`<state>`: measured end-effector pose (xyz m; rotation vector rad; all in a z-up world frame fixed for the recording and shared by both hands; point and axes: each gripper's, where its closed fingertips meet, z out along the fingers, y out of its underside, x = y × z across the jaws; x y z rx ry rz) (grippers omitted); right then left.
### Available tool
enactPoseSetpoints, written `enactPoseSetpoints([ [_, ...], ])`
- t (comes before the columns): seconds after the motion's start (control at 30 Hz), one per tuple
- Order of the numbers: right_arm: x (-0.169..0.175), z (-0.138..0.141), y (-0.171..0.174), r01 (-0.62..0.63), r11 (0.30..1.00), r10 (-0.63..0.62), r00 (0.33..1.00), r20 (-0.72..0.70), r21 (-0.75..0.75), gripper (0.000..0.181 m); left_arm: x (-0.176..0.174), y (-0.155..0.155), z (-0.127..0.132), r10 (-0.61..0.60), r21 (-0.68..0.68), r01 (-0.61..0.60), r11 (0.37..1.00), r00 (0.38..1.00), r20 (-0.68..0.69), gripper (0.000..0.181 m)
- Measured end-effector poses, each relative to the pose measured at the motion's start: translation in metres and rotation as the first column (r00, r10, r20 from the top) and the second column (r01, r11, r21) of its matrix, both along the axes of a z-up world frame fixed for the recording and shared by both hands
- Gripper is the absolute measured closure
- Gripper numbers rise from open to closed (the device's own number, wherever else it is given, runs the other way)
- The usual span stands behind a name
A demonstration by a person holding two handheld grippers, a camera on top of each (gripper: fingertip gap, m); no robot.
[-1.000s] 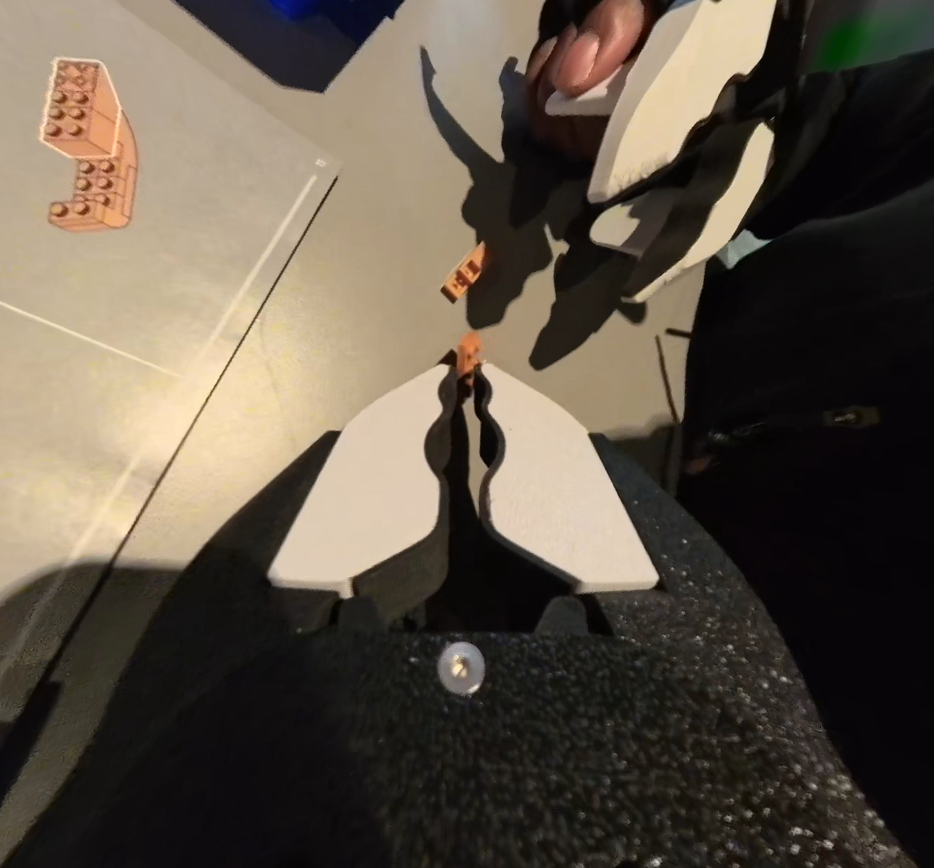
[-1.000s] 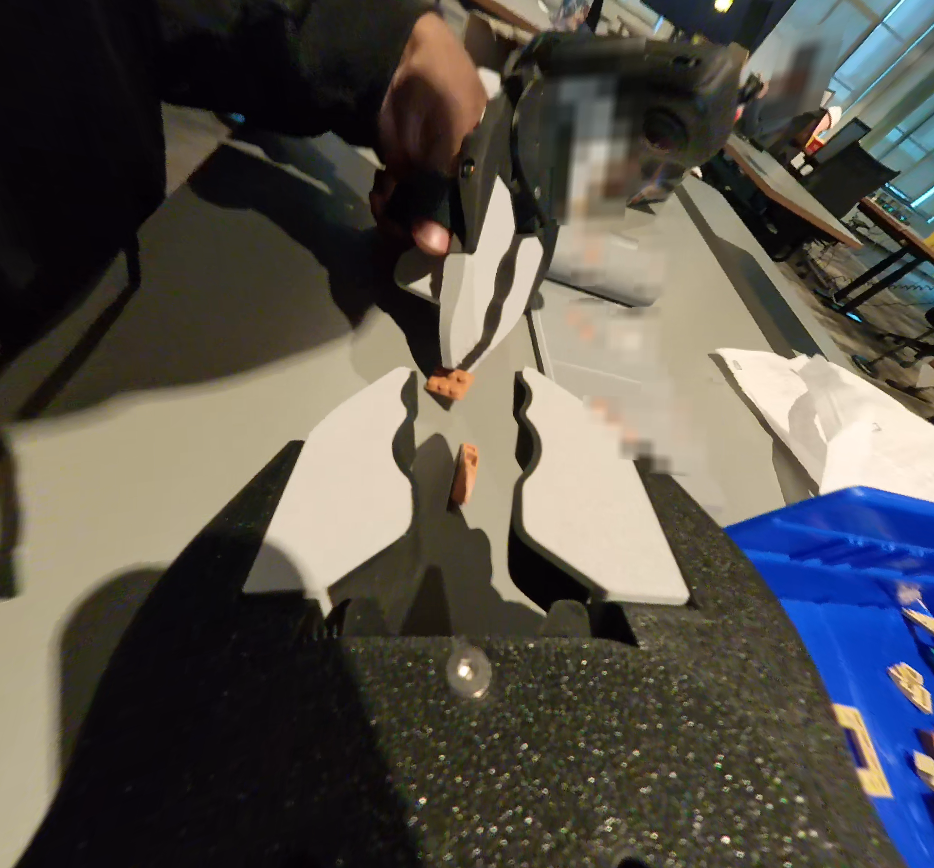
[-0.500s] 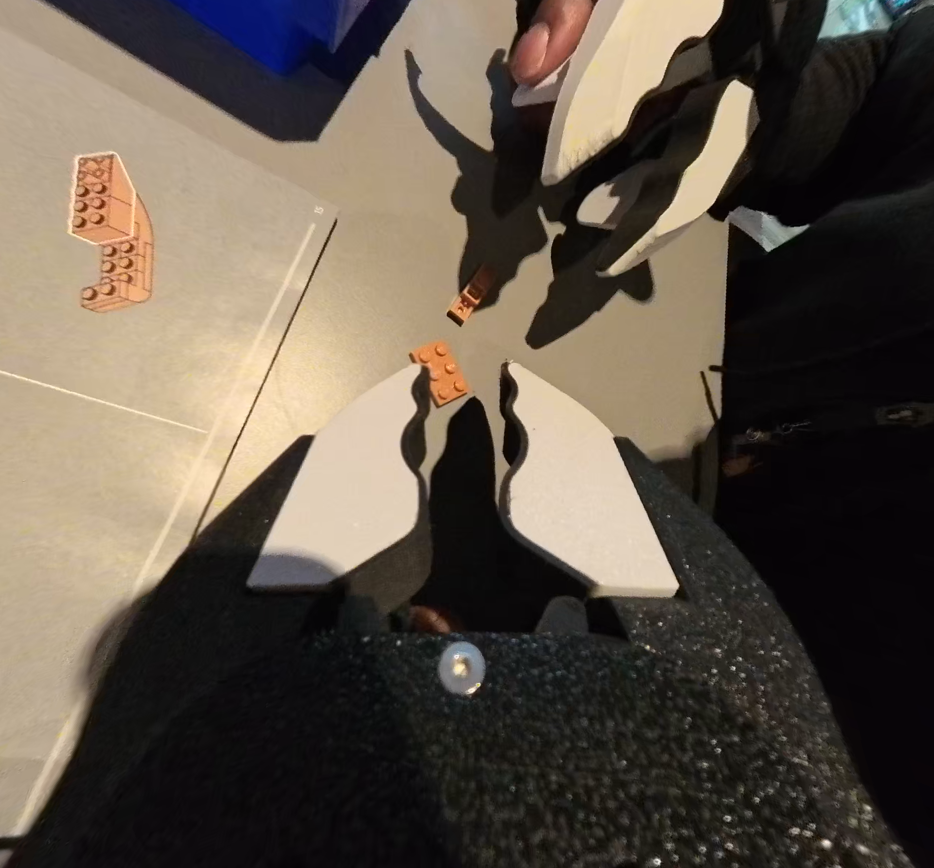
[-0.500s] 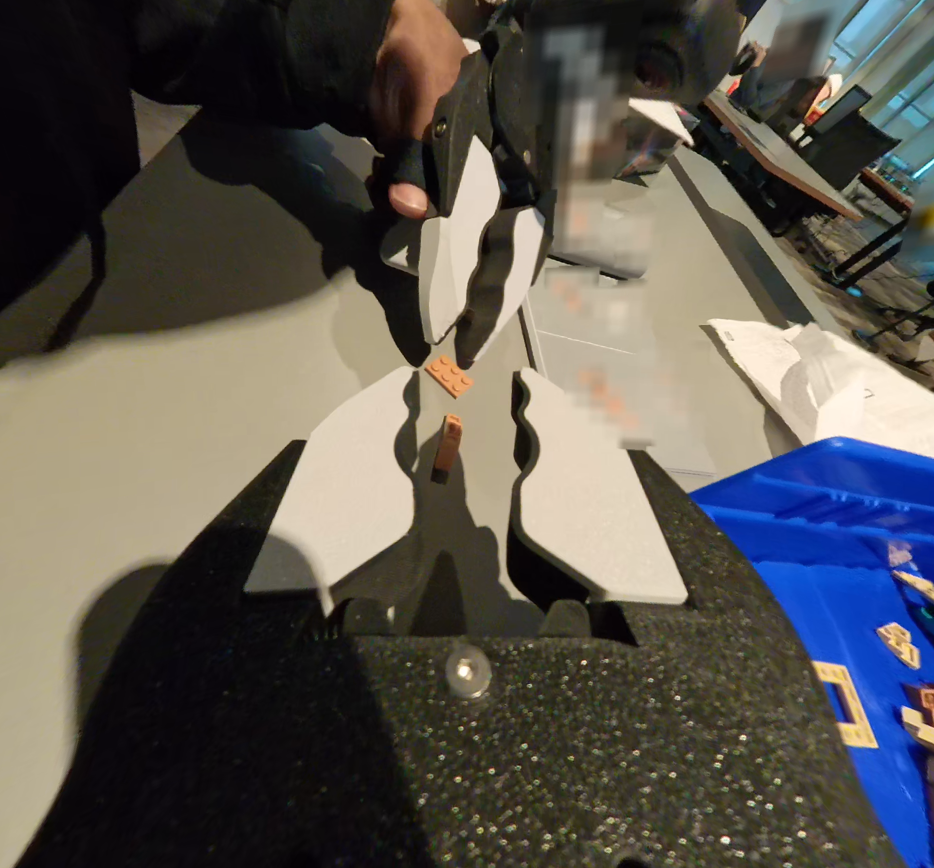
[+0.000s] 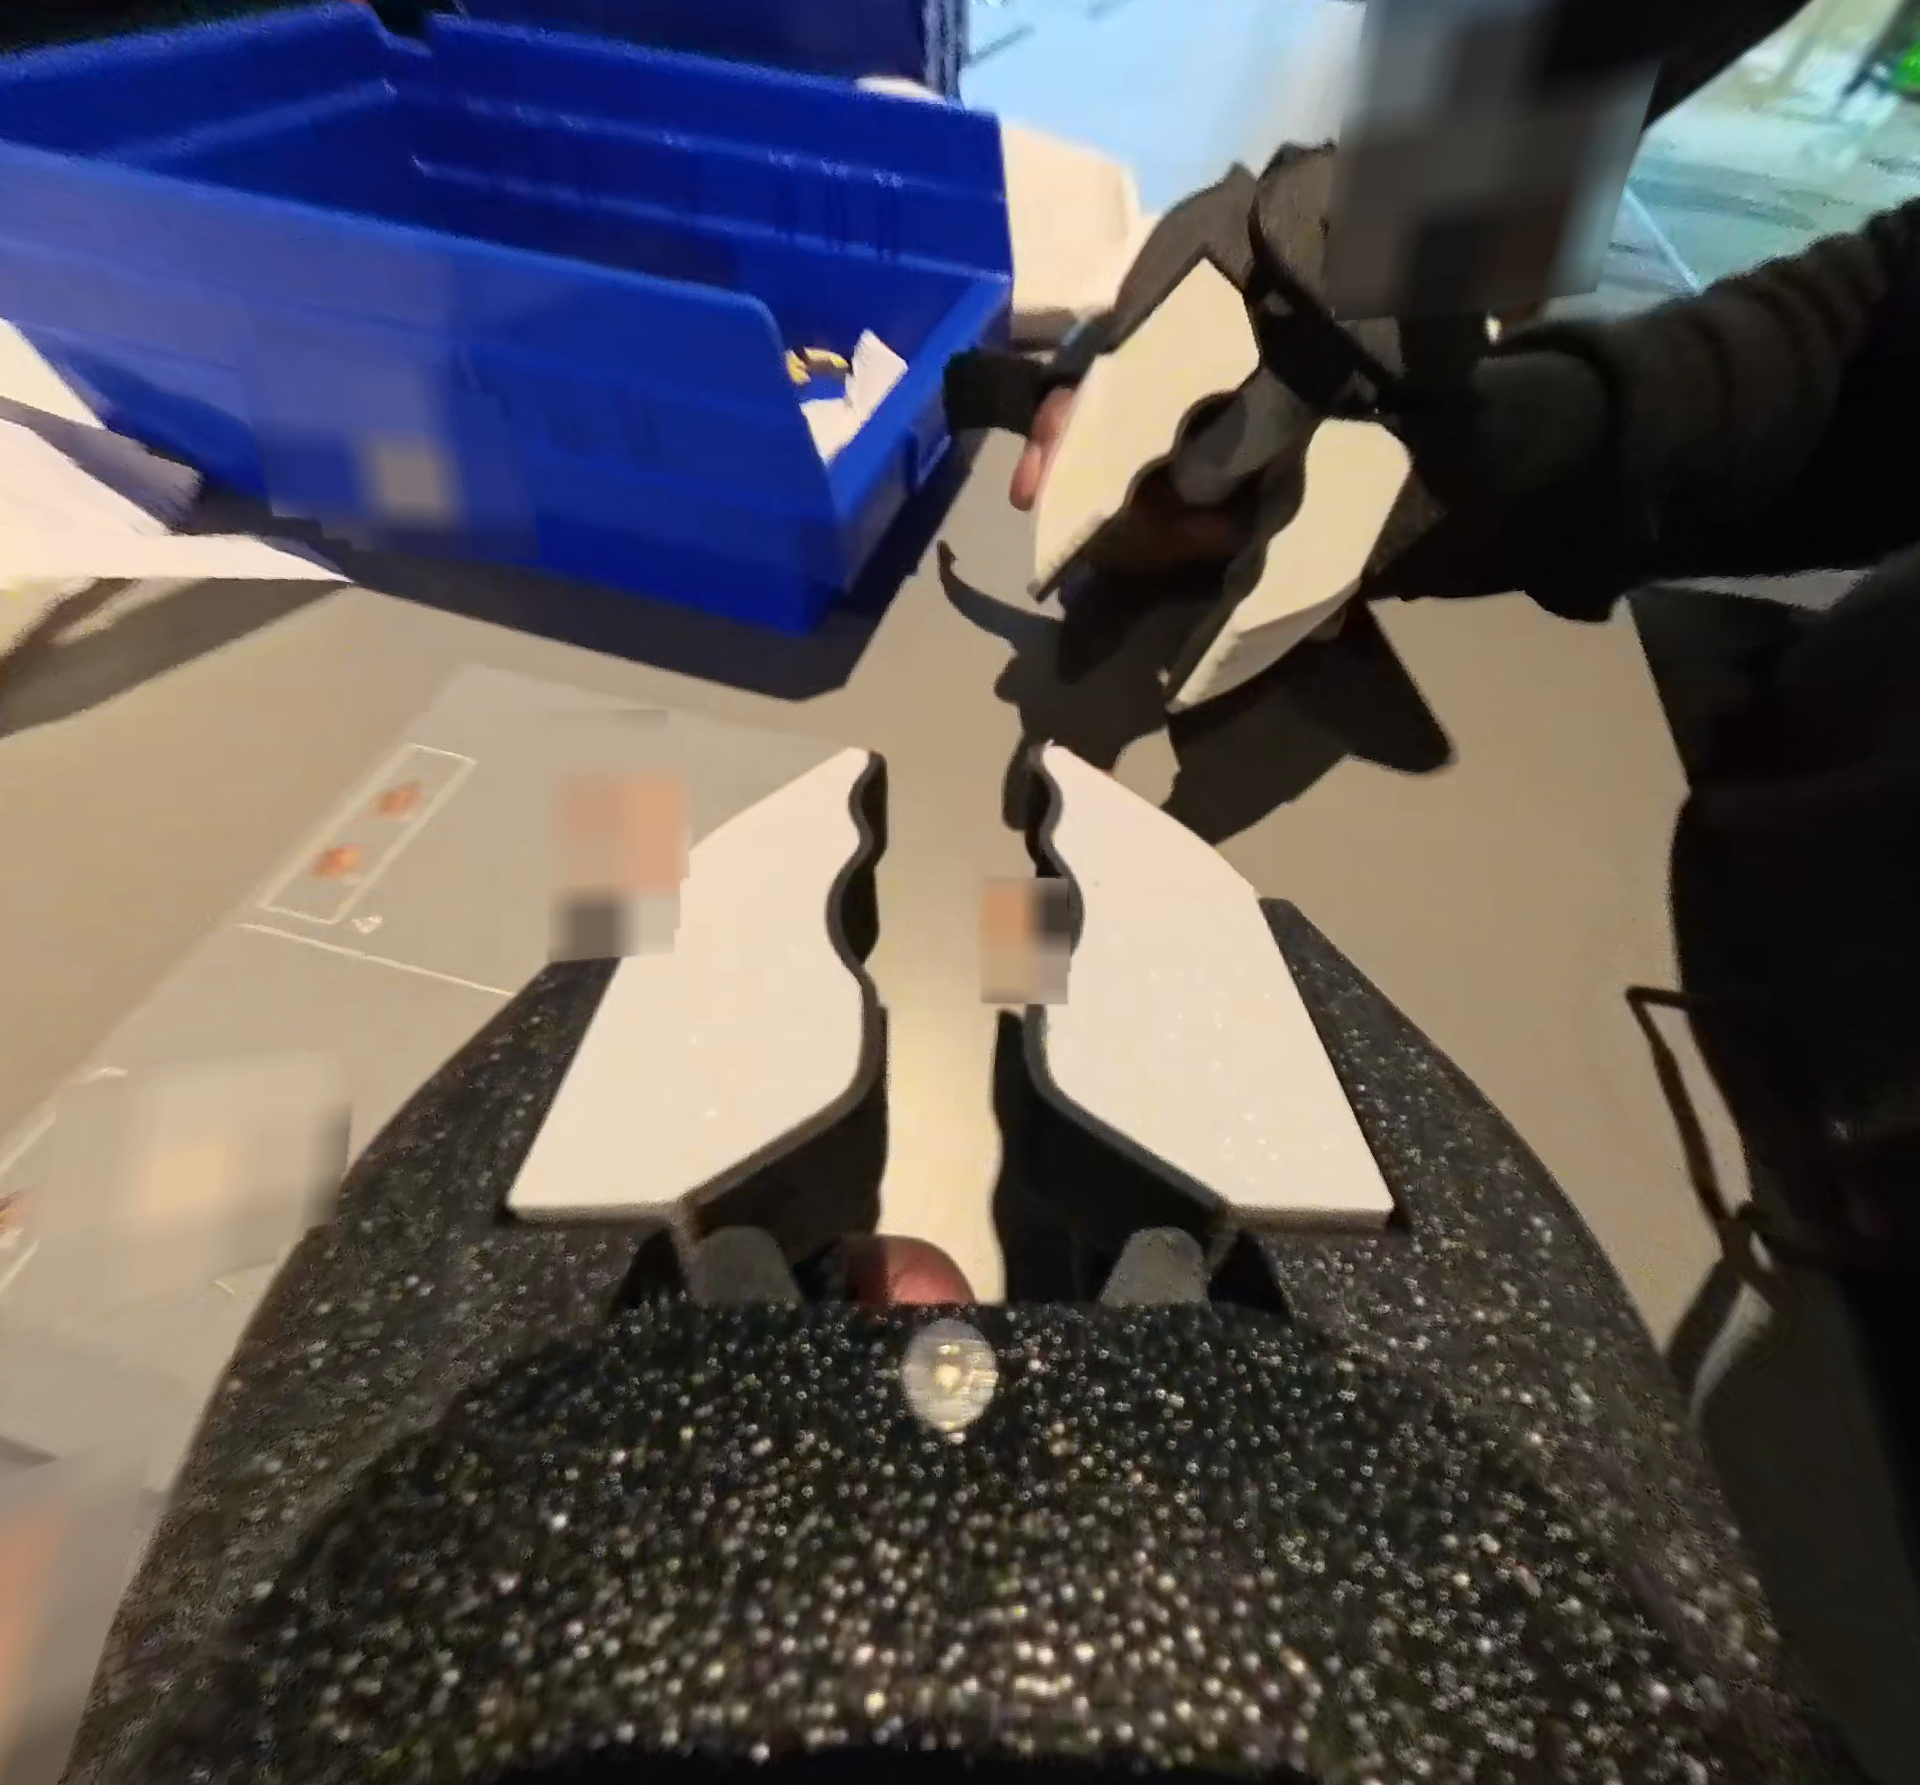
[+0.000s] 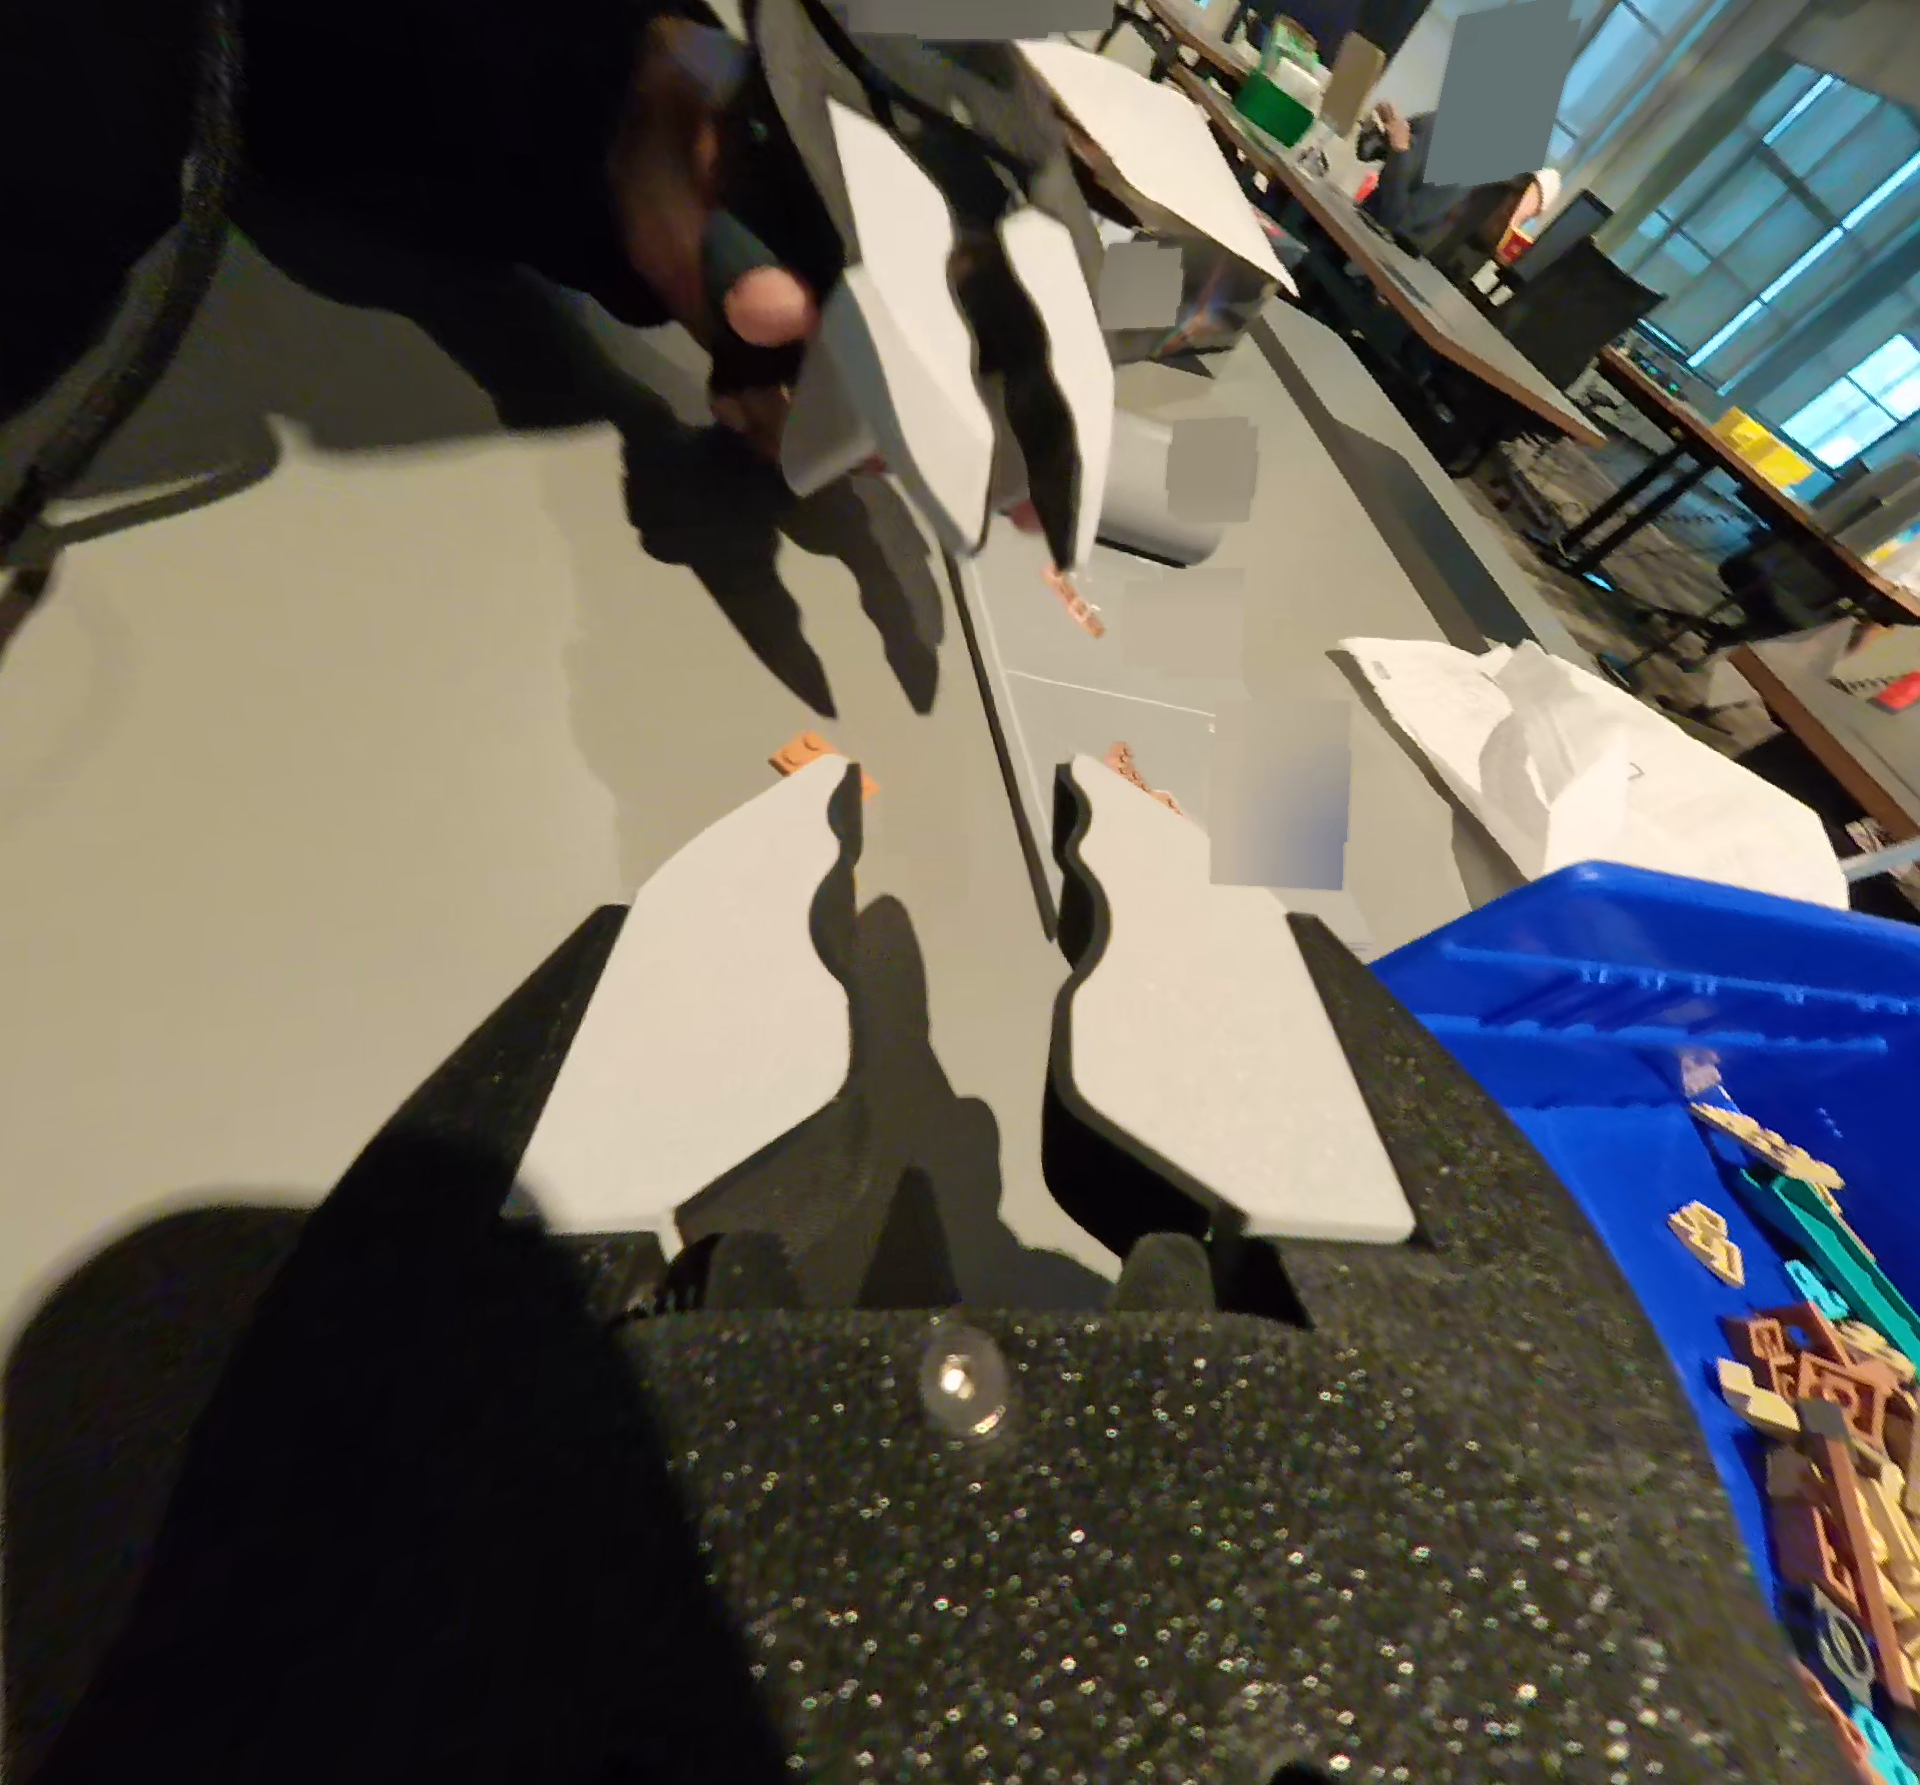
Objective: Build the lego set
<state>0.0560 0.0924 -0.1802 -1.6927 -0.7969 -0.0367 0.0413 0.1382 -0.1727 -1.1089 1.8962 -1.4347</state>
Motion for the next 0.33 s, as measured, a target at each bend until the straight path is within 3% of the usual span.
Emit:
enactPoseSetpoints([
  [0.33, 0.007, 0.001, 0.005, 0.052, 0.999, -0.052, 0.998, -0.022, -0.011, 0.147, 0.000, 0.018, 0.012, 0.103, -0.084, -0.099, 0.992, 0.993, 0.050, 0.158],
])
